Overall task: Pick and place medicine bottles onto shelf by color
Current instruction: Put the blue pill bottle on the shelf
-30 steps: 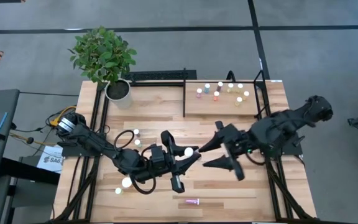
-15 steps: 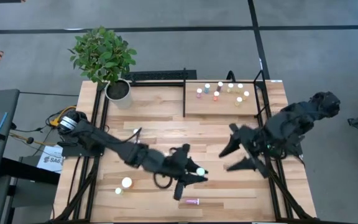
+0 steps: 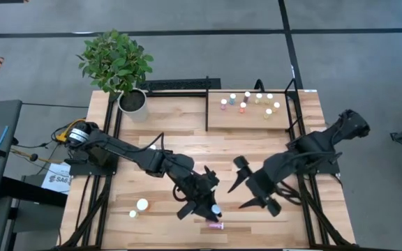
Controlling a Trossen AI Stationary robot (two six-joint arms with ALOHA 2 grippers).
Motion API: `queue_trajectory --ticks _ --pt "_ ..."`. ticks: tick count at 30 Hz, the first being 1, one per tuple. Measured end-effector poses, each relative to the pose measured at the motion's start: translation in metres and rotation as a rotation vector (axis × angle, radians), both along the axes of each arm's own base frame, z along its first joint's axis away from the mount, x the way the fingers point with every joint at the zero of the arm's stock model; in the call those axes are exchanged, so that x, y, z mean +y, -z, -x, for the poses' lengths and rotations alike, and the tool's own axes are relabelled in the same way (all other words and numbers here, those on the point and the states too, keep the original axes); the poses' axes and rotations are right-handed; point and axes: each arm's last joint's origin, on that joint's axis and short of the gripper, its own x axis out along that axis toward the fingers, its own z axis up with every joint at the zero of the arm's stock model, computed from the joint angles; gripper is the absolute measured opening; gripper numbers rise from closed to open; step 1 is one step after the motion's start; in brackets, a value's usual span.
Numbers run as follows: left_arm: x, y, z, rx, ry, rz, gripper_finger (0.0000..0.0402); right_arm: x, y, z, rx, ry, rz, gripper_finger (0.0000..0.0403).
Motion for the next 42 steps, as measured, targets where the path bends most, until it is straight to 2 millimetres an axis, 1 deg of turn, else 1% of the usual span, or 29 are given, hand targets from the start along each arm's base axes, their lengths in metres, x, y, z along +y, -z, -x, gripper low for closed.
queue_trajectory --ticks 3,7,11,15,21,28,34,39,42 --pt "-0.001 0.0 0.001 0.003 0.033 0.007 0.0082 0.005 0.0 -0.009 -0.085 -0.042 0.043 0.0265" --pt "0.0 -0.001 0.0 0.003 0.029 0.016 0.0082 0.011 -0.001 -0.023 -0.205 -0.07 0.067 0.0265" --pt "0.0 -0.001 0.0 0.003 0.026 0.015 0.0082 0.012 0.002 -0.031 -0.232 -0.069 0.083 0.0265" --pt "0.003 -0.001 -0.001 -0.001 0.022 0.017 0.0082 0.01 0.0 -0.033 -0.243 -0.06 0.078 0.0265" --pt "0.013 -0.003 -0.004 -0.025 0.014 0.026 0.0082 0.007 -0.004 -0.036 -0.282 -0.044 0.059 0.0265" --pt "0.023 -0.005 -0.007 -0.038 0.021 0.037 0.0082 0.007 -0.002 -0.035 -0.237 -0.024 0.027 0.0265" --pt "0.024 -0.006 -0.006 -0.033 0.079 0.056 0.0082 0.008 -0.001 -0.035 -0.23 -0.025 0.023 0.0265" --pt "0.022 -0.011 -0.004 -0.056 0.183 0.088 0.0082 0.007 0.0 -0.034 -0.22 -0.024 0.028 0.0265" --pt "0.024 -0.01 -0.005 -0.043 0.181 0.095 0.0082 0.008 -0.002 -0.035 -0.241 -0.023 0.017 0.0265"
